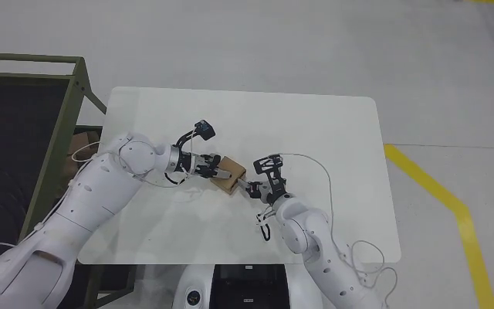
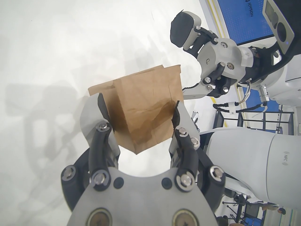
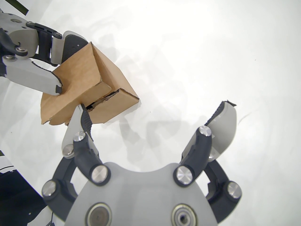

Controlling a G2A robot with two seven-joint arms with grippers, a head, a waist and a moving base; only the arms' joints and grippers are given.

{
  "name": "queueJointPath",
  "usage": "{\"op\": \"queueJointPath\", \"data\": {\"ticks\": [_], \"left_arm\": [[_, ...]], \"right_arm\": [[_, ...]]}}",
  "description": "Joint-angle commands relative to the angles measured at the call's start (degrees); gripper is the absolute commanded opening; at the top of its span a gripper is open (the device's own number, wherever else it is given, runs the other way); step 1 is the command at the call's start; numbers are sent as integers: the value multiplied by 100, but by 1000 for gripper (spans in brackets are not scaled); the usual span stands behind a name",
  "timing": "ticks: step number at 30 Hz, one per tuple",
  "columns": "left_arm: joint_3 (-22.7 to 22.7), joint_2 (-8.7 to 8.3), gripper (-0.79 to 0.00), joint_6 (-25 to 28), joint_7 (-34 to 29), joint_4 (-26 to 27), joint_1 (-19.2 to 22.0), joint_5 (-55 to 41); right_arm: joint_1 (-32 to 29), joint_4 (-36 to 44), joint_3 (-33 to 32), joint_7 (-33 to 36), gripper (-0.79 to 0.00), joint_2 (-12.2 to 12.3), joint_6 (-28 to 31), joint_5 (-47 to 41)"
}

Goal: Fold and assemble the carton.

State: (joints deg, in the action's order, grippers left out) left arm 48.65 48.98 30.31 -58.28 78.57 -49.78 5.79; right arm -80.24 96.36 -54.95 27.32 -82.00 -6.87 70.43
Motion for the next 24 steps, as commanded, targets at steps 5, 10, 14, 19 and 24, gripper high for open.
{"op": "queueJointPath", "data": {"ticks": [5, 10, 14, 19, 24], "left_arm": [[0, 22, -259, -11, -29, -29, 5, 5], [-4, 43, -252, -8, -47, -62, 17, 4], [1, 56, -246, -2, -55, -77, 21, 8], [10, 70, -240, 2, -80, -91, 21, -3], [25, 82, -246, 10, -85, -111, 20, -7]], "right_arm": [[6, -9, 5, -3, 0, -3, 4, 15], [-11, 13, -22, -34, 0, -2, -6, -3], [-44, 39, -52, -48, 0, 5, 11, -17], [-66, 57, -79, -50, 0, 9, 18, -32], [-70, 56, -85, -50, 0, 11, 34, -24]]}}
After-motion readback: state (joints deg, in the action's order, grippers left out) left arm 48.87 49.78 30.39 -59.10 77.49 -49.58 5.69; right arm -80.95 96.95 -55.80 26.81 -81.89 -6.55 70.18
